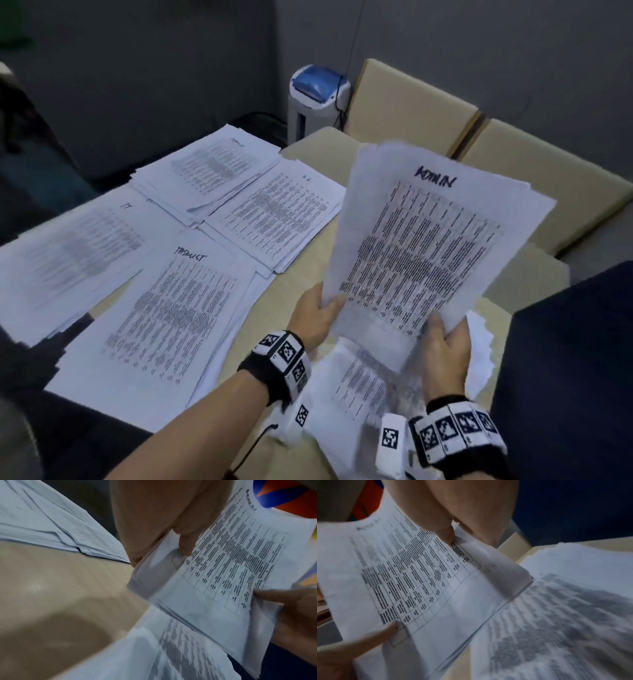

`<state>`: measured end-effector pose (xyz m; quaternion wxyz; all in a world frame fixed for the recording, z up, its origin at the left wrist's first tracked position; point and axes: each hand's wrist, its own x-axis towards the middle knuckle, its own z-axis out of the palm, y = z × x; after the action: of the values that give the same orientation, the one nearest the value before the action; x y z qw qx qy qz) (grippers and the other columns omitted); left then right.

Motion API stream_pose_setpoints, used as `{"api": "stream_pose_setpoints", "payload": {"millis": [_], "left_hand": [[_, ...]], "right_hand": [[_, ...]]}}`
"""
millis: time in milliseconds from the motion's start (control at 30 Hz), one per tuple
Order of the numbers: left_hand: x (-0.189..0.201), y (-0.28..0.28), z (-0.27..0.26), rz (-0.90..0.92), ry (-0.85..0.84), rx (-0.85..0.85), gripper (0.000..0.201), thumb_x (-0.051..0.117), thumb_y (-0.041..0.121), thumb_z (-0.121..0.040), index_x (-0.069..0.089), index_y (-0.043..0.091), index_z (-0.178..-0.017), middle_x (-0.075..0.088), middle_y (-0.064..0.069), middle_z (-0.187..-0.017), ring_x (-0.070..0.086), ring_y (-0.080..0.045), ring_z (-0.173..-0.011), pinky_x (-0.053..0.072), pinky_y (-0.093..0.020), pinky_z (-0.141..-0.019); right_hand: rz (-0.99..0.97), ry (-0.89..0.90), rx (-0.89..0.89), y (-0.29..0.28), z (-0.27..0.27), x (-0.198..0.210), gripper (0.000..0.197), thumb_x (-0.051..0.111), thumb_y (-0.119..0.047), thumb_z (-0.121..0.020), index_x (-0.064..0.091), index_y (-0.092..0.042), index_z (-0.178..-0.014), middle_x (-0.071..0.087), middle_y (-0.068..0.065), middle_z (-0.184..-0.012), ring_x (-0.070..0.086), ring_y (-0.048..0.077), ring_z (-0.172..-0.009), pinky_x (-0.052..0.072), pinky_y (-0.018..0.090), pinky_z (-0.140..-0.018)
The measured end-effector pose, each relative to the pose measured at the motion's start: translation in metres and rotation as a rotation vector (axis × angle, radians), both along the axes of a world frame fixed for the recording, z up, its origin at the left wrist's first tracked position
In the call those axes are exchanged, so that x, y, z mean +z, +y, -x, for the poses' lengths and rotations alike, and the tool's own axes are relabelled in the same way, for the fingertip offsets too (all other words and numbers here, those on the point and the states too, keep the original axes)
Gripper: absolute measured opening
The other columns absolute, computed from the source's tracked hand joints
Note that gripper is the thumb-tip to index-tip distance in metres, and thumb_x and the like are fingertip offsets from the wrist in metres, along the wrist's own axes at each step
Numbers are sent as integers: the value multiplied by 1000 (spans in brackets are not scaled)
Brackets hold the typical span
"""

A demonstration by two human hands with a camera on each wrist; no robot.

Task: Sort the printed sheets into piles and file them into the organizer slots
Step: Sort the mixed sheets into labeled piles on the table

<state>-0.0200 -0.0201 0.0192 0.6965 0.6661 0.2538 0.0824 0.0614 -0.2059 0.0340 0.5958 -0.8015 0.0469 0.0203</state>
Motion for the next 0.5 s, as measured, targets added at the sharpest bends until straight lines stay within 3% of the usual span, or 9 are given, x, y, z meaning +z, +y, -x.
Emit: {"api": "stream_pose_setpoints", "payload": {"millis": [67,100,167,300,367,433,500], "left_hand": [[4,28,9,-38,-5,49,25,59,32,-96,62,16,-115,71,4,-101,69,-15,-91,58,-32,-79],[5,45,15,-36,0,74,22,59,30,-96,63,16,-114,72,1,-102,70,-17,-93,58,-34,-81],[3,82,28,-10,32,110,20,60,25,-96,63,14,-113,72,-4,-104,69,-22,-97,58,-40,-85],[-3,167,68,-22,115,173,30,62,23,-94,61,11,-122,70,-4,-108,66,-25,-102,55,-42,-88],[-6,207,89,-63,172,189,24,62,21,-94,63,11,-116,70,-5,-103,67,-27,-98,55,-42,-85],[-9,250,111,-92,226,202,17,62,20,-94,63,15,-111,70,-8,-103,67,-29,-95,55,-44,-85],[-13,289,128,-97,259,227,16,61,20,-94,63,14,-109,70,-10,-101,68,-30,-92,56,-45,-84]], "right_hand": [[-6,-7,62,25,2,5,36,54,-31,-98,50,-12,-128,62,3,-124,57,22,-115,46,43,-103],[-33,4,95,39,6,7,26,55,-29,-99,53,-12,-118,63,1,-110,59,20,-102,51,37,-92],[-104,45,118,68,14,3,18,50,-29,-102,53,-12,-104,56,-3,-93,52,15,-85,44,24,-74],[-99,311,169,121,35,-31,24,44,-34,-104,58,-15,-98,65,7,-92,62,25,-80,50,34,-72],[34,489,228,129,48,-66,21,58,-27,-98,60,-6,-103,68,12,-88,63,27,-76,50,33,-69],[185,603,344,146,62,-90,41,73,-32,-83,64,2,-105,70,14,-82,65,28,-73,53,35,-70],[317,572,384,163,74,-95,34,78,-27,-78,67,2,-92,68,11,-74,62,27,-74,53,29,-69]]}}
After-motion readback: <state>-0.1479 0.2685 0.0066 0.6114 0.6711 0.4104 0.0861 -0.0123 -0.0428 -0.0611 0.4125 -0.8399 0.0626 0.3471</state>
